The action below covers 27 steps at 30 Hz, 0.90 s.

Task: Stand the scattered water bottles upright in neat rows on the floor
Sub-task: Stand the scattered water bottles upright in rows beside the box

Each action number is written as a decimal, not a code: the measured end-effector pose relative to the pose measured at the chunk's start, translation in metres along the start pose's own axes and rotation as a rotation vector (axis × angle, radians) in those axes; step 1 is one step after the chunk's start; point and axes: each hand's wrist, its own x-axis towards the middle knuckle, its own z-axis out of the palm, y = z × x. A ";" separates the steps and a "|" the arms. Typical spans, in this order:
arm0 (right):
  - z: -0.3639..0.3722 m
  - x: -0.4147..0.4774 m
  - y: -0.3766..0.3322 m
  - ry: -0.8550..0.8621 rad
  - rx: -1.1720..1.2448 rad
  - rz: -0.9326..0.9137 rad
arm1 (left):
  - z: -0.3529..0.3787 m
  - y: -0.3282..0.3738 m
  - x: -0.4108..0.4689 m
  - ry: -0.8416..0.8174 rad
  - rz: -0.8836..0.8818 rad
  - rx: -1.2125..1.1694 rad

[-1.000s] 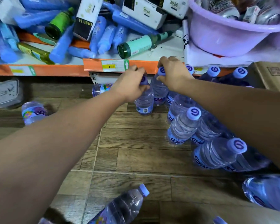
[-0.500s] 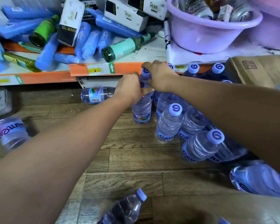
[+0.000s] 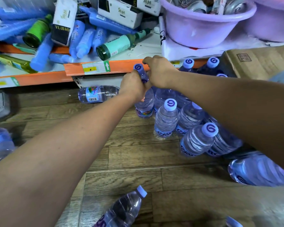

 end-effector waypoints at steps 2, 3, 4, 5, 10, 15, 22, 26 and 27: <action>-0.001 -0.004 0.002 0.000 0.001 0.009 | -0.005 0.000 -0.005 -0.056 0.007 -0.060; -0.001 -0.006 0.001 0.001 0.002 0.011 | -0.009 -0.001 -0.009 -0.092 0.004 -0.113; -0.001 -0.009 0.001 0.003 0.000 0.008 | -0.013 -0.002 -0.012 -0.127 -0.008 -0.179; -0.001 -0.012 0.000 0.004 -0.006 -0.001 | -0.017 -0.003 -0.017 -0.163 -0.019 -0.246; -0.006 -0.028 -0.012 -0.025 -0.074 -0.062 | -0.025 -0.012 -0.026 -0.232 0.097 -0.083; -0.013 -0.037 -0.015 -0.058 -0.091 -0.078 | -0.028 -0.007 -0.021 -0.195 0.245 0.242; -0.019 -0.034 0.001 0.009 -0.076 -0.001 | -0.022 -0.004 -0.020 -0.076 0.232 0.353; -0.015 -0.038 0.001 0.017 -0.066 -0.026 | -0.009 0.007 -0.023 0.037 0.133 0.318; -0.013 -0.039 0.001 0.010 -0.068 -0.043 | -0.007 0.010 -0.023 0.060 0.112 0.295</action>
